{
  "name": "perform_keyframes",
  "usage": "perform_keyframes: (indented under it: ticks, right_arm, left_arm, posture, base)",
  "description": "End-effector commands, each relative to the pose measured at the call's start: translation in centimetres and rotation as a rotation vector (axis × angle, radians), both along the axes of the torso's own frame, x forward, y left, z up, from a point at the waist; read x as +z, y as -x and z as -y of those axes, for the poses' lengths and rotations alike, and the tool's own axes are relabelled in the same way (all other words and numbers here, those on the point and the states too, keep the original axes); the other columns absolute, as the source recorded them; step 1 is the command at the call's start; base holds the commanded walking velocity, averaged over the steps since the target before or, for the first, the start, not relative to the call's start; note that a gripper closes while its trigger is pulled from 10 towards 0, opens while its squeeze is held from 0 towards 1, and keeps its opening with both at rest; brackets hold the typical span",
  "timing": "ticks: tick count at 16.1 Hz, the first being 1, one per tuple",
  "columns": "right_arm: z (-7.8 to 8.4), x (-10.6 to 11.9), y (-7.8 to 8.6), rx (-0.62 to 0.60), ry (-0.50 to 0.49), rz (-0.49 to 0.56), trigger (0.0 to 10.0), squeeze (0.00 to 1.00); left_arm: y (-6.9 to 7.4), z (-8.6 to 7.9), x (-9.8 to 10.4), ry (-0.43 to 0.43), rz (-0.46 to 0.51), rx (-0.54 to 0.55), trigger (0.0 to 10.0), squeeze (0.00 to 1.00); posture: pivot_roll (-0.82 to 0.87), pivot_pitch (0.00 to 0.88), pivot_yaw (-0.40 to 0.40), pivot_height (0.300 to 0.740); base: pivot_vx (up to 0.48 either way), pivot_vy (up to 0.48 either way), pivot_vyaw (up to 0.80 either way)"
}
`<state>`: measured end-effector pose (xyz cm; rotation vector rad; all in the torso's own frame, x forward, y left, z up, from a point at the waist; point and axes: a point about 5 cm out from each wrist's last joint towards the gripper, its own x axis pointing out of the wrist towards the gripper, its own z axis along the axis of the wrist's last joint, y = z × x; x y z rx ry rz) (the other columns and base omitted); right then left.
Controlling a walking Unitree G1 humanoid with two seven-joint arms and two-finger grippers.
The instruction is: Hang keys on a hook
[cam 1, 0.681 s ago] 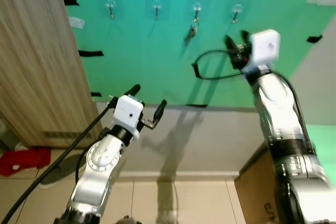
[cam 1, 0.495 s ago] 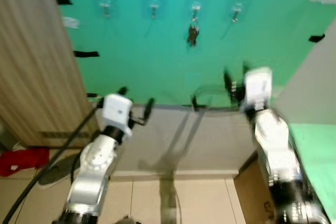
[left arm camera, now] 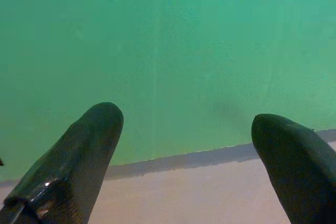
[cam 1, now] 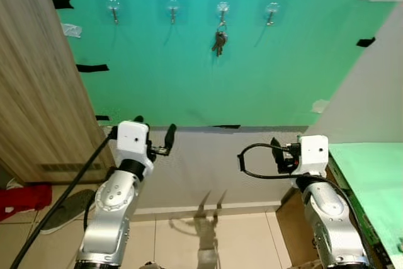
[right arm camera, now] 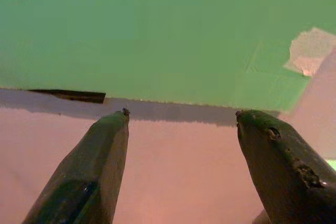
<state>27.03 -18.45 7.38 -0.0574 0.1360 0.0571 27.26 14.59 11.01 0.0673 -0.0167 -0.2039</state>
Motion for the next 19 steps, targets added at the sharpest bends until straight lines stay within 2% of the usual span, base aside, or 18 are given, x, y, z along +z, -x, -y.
perform_keyframes:
  ticks: [1,3,5,7,9,17,19]
  right_arm:
    - [0.0,0.5,-0.5,-0.016,-0.024,0.015,10.0,0.0]
    - [-1.2,0.6,-1.2,0.031,-0.035,0.03,10.0,0.0]
    - [-1.8,0.7,-1.1,0.057,-0.016,0.042,10.0,0.0]
    - [-1.9,0.5,-0.5,0.046,-0.028,0.033,10.0,0.0]
    - [-1.9,0.3,-0.4,0.049,-0.044,0.03,10.0,0.0]
    - [-2.3,0.8,-1.0,0.058,-0.058,0.055,10.0,0.0]
    - [-2.6,0.7,-1.2,0.06,-0.069,0.054,10.0,0.0]
  left_arm:
    - [-0.1,0.5,0.4,-0.012,0.016,-0.014,10.0,0.0]
    - [-0.1,0.3,-0.3,-0.067,-0.006,-0.017,10.0,0.0]
    - [-0.2,-0.3,-0.3,-0.069,-0.012,-0.01,10.0,0.0]
    - [-0.2,-0.9,-0.4,-0.067,-0.015,0.025,10.0,0.0]
    - [0.2,-0.6,-0.6,-0.06,-0.02,0.012,10.0,0.0]
    - [-0.2,0.2,-0.5,-0.054,-0.01,-0.049,10.0,0.0]
    - [-0.7,0.0,-0.4,-0.047,-0.013,-0.049,10.0,0.0]
  posture:
    - [0.07,0.0,-0.029,0.721]
    - [0.06,0.013,-0.023,0.703]
    - [0.06,0.027,-0.028,0.703]
    - [0.07,0.039,-0.033,0.703]
    - [0.07,0.043,-0.035,0.703]
    - [0.06,0.037,-0.031,0.703]
    - [0.07,0.032,-0.033,0.703]
  base:
    - [0.0,0.0,0.0]
    - [0.0,0.0,-0.24]
    - [0.0,0.0,-0.59]
    - [0.0,0.0,-0.63]
    - [0.0,0.0,-0.66]
    - [0.0,-0.467,-0.7]
    - [0.0,0.0,-0.71]
